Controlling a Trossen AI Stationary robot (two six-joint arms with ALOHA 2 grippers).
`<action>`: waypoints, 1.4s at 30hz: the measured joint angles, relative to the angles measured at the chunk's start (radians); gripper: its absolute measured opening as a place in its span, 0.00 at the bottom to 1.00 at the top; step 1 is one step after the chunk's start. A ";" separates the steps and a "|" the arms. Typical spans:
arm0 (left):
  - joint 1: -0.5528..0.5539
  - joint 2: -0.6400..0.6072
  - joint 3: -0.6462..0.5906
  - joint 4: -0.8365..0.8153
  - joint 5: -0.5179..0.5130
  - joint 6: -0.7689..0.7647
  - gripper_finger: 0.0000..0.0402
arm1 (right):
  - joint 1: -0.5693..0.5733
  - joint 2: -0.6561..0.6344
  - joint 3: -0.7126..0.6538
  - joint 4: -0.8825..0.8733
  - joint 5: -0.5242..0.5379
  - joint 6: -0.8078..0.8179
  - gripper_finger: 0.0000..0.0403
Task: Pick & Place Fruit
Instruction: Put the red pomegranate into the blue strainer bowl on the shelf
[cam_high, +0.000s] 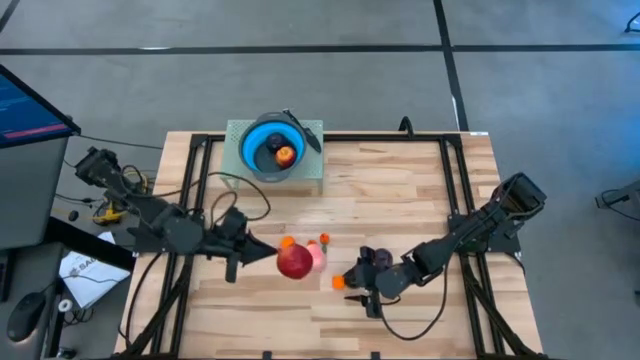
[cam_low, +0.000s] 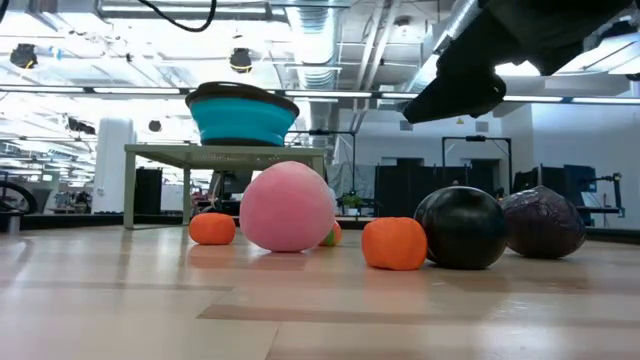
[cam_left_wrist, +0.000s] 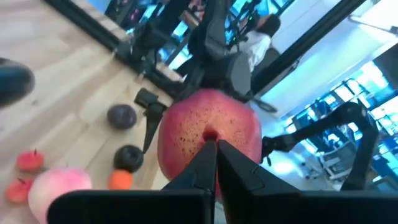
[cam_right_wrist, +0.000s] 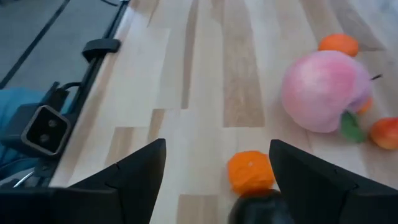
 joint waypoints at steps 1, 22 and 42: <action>0.005 -0.007 0.000 -0.007 0.000 0.008 0.01 | 0.000 0.000 0.000 0.000 0.009 0.000 0.70; -0.054 0.381 0.000 -0.041 0.014 0.000 0.01 | -0.010 0.000 0.000 0.000 0.021 0.000 0.70; 0.159 0.479 0.005 0.036 0.573 0.665 0.48 | -0.070 0.000 -0.001 0.020 0.018 0.039 0.70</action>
